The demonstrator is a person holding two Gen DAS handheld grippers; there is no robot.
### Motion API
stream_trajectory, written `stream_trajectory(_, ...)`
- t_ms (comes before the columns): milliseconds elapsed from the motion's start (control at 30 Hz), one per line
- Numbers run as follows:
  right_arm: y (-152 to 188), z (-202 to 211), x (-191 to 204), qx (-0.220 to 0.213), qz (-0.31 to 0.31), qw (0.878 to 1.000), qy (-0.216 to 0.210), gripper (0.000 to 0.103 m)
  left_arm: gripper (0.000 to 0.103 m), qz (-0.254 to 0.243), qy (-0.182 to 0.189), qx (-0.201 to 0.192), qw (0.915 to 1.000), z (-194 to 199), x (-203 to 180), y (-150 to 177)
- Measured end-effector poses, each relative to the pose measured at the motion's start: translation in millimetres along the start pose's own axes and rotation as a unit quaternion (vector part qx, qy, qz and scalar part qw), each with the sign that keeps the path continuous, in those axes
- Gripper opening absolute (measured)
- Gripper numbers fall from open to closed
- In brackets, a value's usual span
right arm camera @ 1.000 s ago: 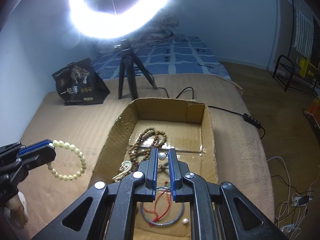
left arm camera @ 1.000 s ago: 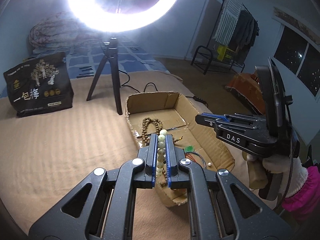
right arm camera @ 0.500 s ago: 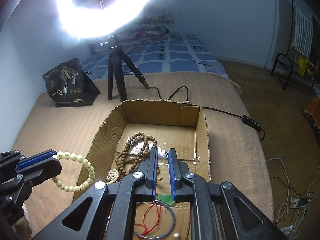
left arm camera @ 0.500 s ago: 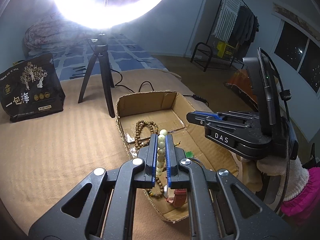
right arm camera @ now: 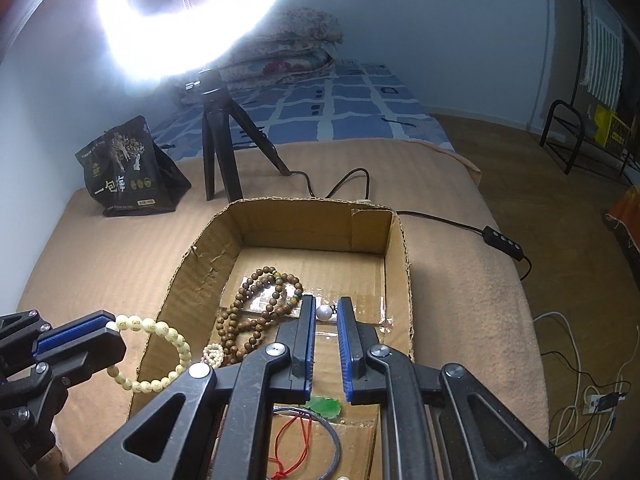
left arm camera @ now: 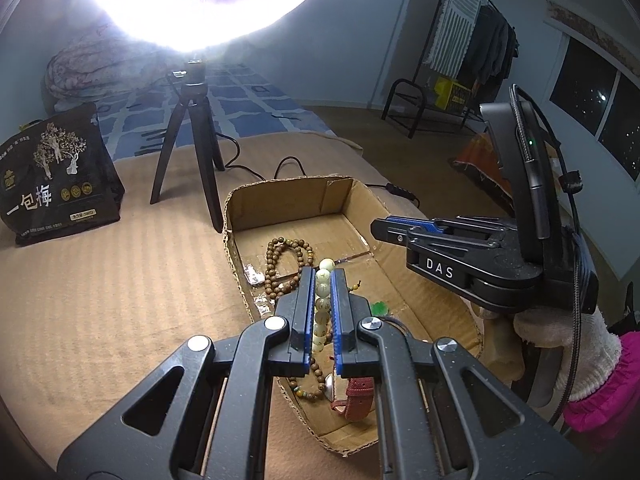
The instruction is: Organize jewelry
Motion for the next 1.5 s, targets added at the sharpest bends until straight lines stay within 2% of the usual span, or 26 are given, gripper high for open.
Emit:
stream_trajectory(133,0,0,0,0.000,-0.001,1.000,0.001,0.010,0.005,-0.002,-0.001,0.001,1.0000,-1,-1,0)
stream_trajectory(433,0,2,-4,-0.003,-0.002,1.000,0.008,0.031,0.007,-0.005,-0.014,-0.002,0.9999,0,-1,0)
stream_trajectory(467,0,2,-4,-0.004,-0.002,1.000,0.010,0.036,0.019,-0.006,-0.015,-0.003,0.9999,1,0,0)
stream_trajectory(500,0,3,-3,-0.005,-0.001,1.000,0.012,0.047,0.033,-0.007,-0.017,-0.005,0.9998,2,0,0)
stream_trajectory(533,0,4,-3,-0.007,0.000,1.000,0.015,0.053,0.036,-0.007,-0.019,-0.008,0.9998,3,0,0)
stream_trajectory(567,-1,5,-3,-0.010,0.001,1.000,0.017,0.062,0.037,-0.007,-0.021,-0.011,0.9997,4,0,0)
stream_trajectory(733,-3,8,-1,-0.018,0.001,0.999,0.026,0.079,0.038,-0.010,-0.024,-0.008,0.9996,4,1,1)
stream_trajectory(800,-3,10,-1,-0.021,0.000,0.999,0.029,0.085,0.051,-0.010,-0.028,-0.008,0.9995,4,2,1)
stream_trajectory(833,-3,11,-1,-0.021,-0.002,0.999,0.031,0.086,0.053,-0.010,-0.028,-0.010,0.9995,5,2,2)
stream_trajectory(967,-4,15,-1,-0.028,-0.008,0.999,0.044,0.101,0.055,-0.011,-0.032,-0.010,0.9994,8,5,3)
stream_trajectory(1100,-4,19,-2,-0.031,-0.018,0.998,0.052,0.103,0.061,-0.011,-0.037,-0.014,0.9991,13,7,4)
stream_trajectory(1367,-4,34,6,-0.034,-0.019,0.997,0.062,0.103,0.061,-0.007,-0.046,-0.023,0.9987,30,12,2)
stream_trajectory(1500,-4,44,14,-0.039,-0.015,0.997,0.060,0.103,0.067,-0.006,-0.050,-0.026,0.9984,39,15,3)
Point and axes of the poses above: each gripper's, at about its wrist camera, not at the fingertips, and z roughly against the way its jaws point, x to its left, y to its underside, the point moved 3 cm from there along -z, roughly the way its jaws point, and after that the axes turned 9 degrees about -y, right-handed, at the moved point
